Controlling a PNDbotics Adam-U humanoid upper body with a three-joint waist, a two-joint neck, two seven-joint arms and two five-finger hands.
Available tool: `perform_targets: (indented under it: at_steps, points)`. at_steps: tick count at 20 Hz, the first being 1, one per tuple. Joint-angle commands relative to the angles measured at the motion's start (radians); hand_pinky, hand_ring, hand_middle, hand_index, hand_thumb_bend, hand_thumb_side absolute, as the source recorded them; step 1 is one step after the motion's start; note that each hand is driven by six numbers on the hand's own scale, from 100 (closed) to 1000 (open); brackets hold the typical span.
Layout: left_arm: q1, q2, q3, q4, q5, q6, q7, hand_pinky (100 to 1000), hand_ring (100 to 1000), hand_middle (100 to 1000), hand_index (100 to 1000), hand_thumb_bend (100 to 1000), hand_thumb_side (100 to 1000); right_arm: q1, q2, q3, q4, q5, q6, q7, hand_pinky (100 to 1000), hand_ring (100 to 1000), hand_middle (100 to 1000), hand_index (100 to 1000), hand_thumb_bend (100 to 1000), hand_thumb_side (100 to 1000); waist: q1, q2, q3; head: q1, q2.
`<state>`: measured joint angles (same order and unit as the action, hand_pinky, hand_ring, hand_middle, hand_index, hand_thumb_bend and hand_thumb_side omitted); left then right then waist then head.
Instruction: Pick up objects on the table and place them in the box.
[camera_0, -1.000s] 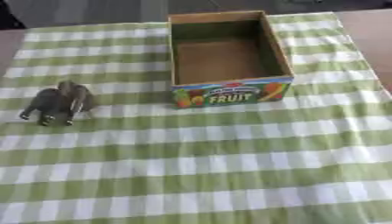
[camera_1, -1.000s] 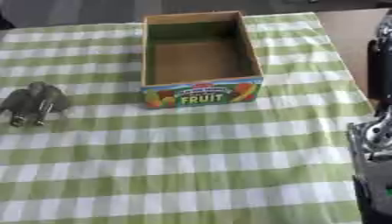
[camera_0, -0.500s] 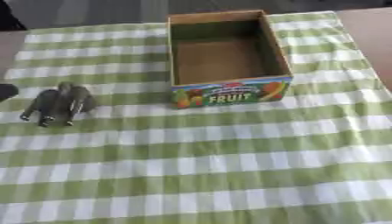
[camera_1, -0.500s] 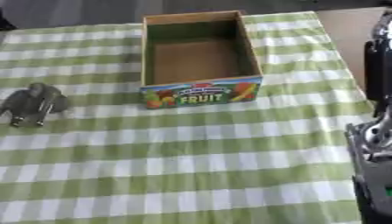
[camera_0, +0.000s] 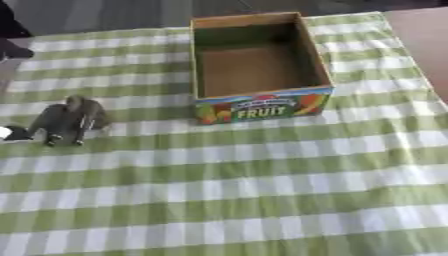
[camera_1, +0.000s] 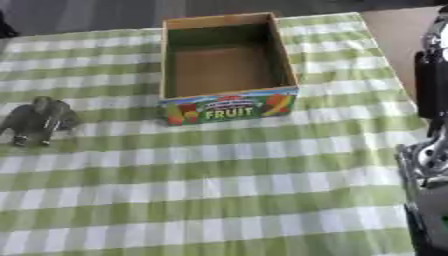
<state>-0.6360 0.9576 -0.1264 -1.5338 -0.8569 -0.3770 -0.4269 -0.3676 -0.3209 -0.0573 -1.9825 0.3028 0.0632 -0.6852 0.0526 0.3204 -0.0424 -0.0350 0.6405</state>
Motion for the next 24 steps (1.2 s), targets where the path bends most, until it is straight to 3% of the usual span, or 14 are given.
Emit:
perform_targets:
  at_steps: [1, 4, 6, 14, 24]
  points:
    - [-0.046, 0.006, 0.001, 0.048, 0.055, -0.022, -0.075, 859, 863, 828, 986, 654, 551, -0.003, -0.018, 0.0, -0.018, 0.001, 0.0, 0.004, 790, 653, 672, 792, 100, 657, -0.003, -0.022, 0.0, -0.001, -0.002]
    - [-0.083, -0.01, -0.002, 0.097, 0.082, -0.024, -0.125, 863, 865, 825, 993, 570, 465, -0.001, -0.017, 0.001, -0.018, 0.0, 0.001, 0.006, 790, 652, 672, 791, 100, 658, -0.004, -0.022, -0.002, 0.001, -0.005]
    - [-0.104, -0.024, -0.005, 0.13, 0.096, -0.021, -0.143, 860, 864, 830, 1000, 553, 481, 0.001, -0.016, 0.001, -0.018, -0.002, 0.003, 0.006, 791, 652, 671, 789, 100, 656, -0.005, -0.021, -0.003, 0.003, -0.007]
    - [-0.185, -0.096, -0.015, 0.278, 0.14, -0.011, -0.213, 853, 861, 858, 1000, 574, 471, 0.003, -0.014, 0.003, -0.018, -0.005, 0.007, 0.007, 791, 651, 671, 788, 100, 655, -0.007, -0.012, -0.01, 0.011, -0.009]
    - [-0.214, -0.141, -0.033, 0.367, 0.062, -0.051, -0.234, 842, 842, 837, 979, 575, 432, 0.001, -0.01, 0.005, -0.018, -0.01, 0.006, 0.005, 792, 650, 670, 786, 100, 654, -0.006, 0.0, -0.021, 0.024, -0.011]
